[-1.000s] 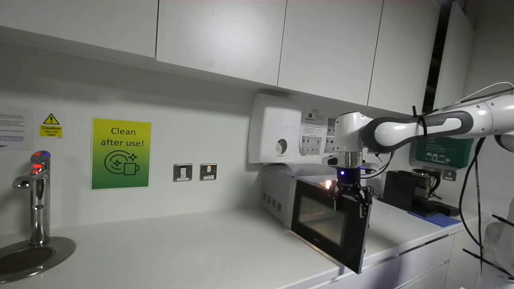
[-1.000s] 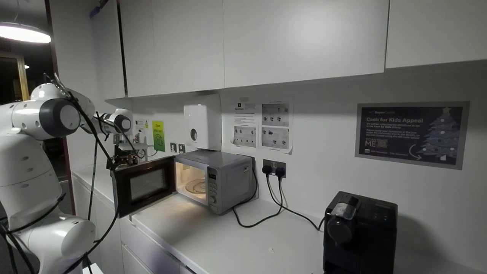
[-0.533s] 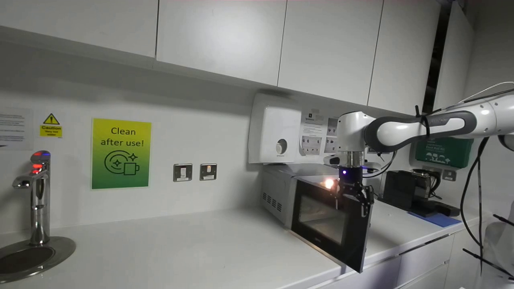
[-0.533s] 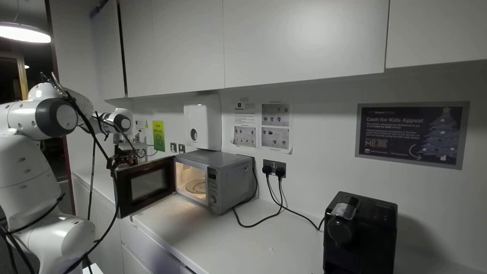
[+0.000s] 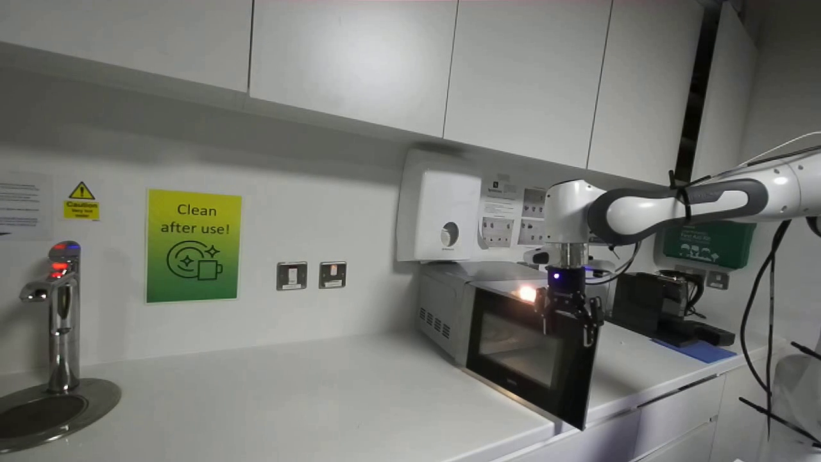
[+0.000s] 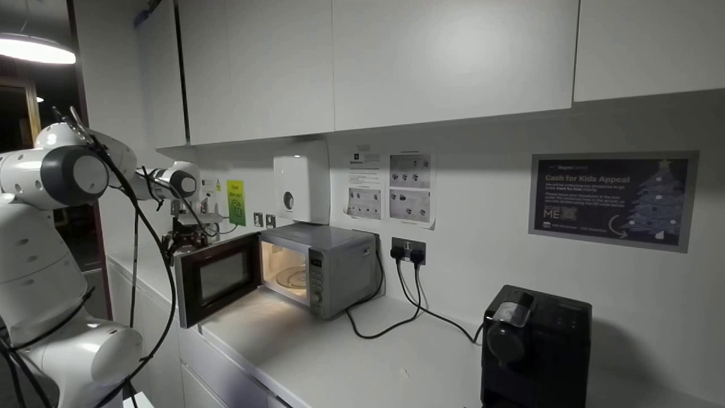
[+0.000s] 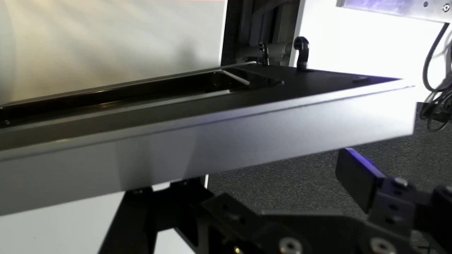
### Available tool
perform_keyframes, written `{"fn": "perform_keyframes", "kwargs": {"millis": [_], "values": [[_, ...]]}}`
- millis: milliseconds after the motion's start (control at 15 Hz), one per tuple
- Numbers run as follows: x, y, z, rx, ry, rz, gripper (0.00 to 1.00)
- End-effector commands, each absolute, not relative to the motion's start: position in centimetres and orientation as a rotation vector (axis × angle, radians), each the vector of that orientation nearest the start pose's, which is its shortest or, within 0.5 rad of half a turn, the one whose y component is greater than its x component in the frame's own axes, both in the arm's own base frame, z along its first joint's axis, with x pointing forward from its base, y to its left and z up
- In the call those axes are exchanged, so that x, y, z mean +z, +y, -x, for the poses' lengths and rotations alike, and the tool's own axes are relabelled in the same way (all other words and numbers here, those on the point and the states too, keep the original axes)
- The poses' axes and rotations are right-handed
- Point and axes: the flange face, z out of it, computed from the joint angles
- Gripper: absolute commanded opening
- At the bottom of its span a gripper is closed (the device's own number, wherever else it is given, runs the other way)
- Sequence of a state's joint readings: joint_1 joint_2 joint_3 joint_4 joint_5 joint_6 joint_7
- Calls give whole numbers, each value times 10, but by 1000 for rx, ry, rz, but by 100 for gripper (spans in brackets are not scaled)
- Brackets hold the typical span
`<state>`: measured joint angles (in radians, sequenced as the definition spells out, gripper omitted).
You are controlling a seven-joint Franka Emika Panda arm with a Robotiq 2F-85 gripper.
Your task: Close the microwave door fully
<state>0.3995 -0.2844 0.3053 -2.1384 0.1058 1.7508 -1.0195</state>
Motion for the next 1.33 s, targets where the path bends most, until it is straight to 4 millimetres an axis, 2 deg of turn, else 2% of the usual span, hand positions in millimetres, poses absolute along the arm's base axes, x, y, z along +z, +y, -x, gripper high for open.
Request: {"fn": "perform_keyframes", "kwargs": {"millis": [0,1267], "values": [[512,295,-334,-135,2389,-2086,100],[514,264,-330,-158,2276,-2129,100]]}}
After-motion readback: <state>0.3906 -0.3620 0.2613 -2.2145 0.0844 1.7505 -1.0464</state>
